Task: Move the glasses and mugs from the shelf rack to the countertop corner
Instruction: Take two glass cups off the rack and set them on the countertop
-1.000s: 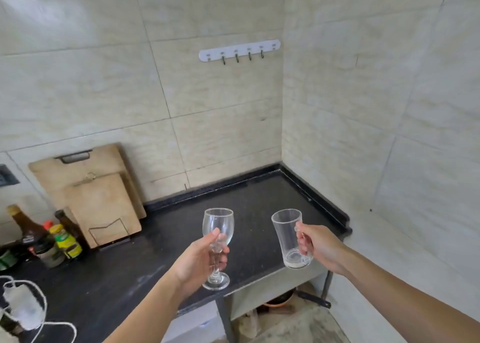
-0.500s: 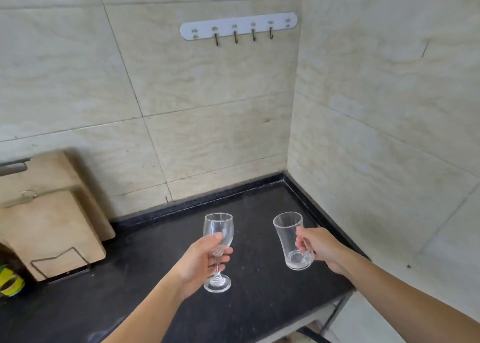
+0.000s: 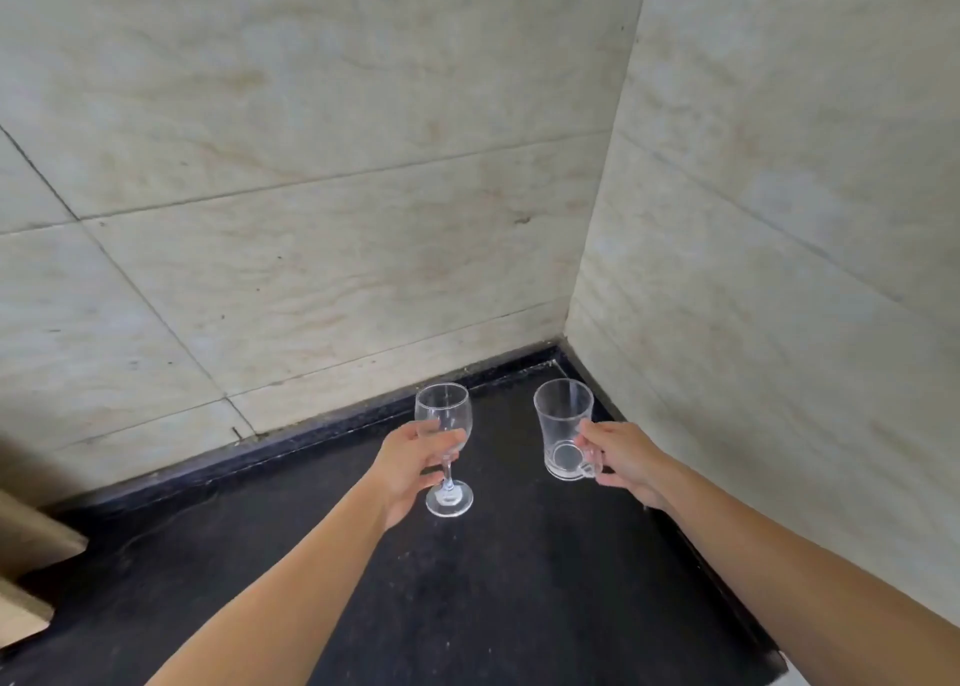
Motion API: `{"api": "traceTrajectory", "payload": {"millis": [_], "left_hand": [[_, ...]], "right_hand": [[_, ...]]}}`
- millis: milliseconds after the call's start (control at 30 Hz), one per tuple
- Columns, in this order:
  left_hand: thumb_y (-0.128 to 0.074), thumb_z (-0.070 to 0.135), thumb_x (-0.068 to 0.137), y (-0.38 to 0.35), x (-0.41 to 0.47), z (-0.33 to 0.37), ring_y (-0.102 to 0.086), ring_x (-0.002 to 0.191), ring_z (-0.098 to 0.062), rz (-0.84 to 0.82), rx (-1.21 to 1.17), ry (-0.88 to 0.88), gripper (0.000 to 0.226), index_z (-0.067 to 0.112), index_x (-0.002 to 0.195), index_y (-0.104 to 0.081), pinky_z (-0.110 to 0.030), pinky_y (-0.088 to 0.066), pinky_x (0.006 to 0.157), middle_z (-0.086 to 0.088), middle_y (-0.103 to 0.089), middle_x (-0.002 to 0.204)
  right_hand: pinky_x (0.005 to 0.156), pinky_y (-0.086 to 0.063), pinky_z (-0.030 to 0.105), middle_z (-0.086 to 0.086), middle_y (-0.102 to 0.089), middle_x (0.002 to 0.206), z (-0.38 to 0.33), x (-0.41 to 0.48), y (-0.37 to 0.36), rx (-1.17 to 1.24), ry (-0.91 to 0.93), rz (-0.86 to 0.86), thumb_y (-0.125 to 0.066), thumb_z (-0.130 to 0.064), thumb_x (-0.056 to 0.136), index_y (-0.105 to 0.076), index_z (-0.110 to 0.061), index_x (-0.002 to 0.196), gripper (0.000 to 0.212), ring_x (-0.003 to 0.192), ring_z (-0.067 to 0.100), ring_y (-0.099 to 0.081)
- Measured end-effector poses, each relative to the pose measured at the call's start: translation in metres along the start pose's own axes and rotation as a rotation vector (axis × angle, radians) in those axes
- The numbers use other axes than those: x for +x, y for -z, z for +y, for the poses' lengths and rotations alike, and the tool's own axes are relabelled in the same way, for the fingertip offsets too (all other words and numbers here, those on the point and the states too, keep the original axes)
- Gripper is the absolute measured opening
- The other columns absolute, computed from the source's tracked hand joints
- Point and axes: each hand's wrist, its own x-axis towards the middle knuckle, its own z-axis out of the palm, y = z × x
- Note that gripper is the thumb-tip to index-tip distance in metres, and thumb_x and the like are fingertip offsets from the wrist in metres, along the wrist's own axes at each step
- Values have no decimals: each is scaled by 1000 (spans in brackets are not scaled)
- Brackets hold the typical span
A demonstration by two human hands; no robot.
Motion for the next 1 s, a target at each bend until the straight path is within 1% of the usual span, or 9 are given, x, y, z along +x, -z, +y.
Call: {"api": "traceTrajectory", "payload": {"millis": [200,300,400,467,600,700,867,933,1000], "left_hand": [[-76,8,68,-8,91,8,-59,103,-26,-5,15,28,65,-1,127,-52,-39,-50,93,-15,-61,111],[-73,0,71,-13,127,6,-59,99,-25,-53,-12,61,56,-2,122,-51,-41,-48,102,-13,-60,101],[-73,0,60,-23,153,4,-60,89,-20,-41,-30,61,53,6,109,-55,-35,-50,93,-5,-61,89],[-72,-2,57,-28,165,2,-62,95,-22,-12,-33,49,66,8,118,-51,-36,-49,95,-8,-64,99],[-72,-4,56,-35,183,1,-62,103,-29,5,74,13,61,14,113,-60,-48,-44,104,-12,-67,107],[-75,-6,57,-37,194,-2,-60,113,-33,48,123,24,71,9,123,-55,-53,-40,108,-16,-65,120],[-74,-12,65,-39,207,-7,-59,115,-32,62,160,9,69,11,126,-53,-53,-39,108,-15,-64,122],[-75,-9,65,-39,208,-7,-60,113,-29,47,218,-4,68,16,125,-55,-51,-39,108,-10,-66,119],[-77,-6,66,-37,208,-8,-59,113,-26,31,275,-12,70,19,127,-53,-49,-39,108,-7,-66,120]], "right_hand": [[107,-42,51,15,-58,97,-14,92,-10,67,15,-103,-52,-35,99,-67,-11,80,34,125,42,-50],[106,-43,46,33,-58,117,-18,122,-13,113,15,-168,-50,-35,100,-63,-11,76,36,129,44,-45],[106,-41,44,25,-61,126,-19,146,-13,134,26,-175,-50,-30,100,-52,-9,61,44,127,37,-50],[103,-42,40,17,-65,123,-19,157,-13,129,27,-168,-49,-27,100,-51,-9,58,46,123,28,-55],[101,-43,39,22,-61,124,-20,174,-14,144,27,-158,-51,-25,99,-66,-11,75,32,121,27,-56],[102,-43,39,17,-65,120,-19,186,-15,154,30,-150,-53,-27,98,-70,-8,94,25,118,24,-57],[104,-43,41,10,-67,120,-17,197,-17,144,47,-117,-55,-27,96,-70,-9,101,24,115,20,-59],[102,-44,41,15,-65,122,-18,198,-17,83,57,-85,-55,-30,96,-69,-7,104,28,115,25,-58],[104,-44,47,24,-58,126,-18,196,-16,-7,57,-49,-54,-36,95,-60,4,118,46,121,37,-53]]}}
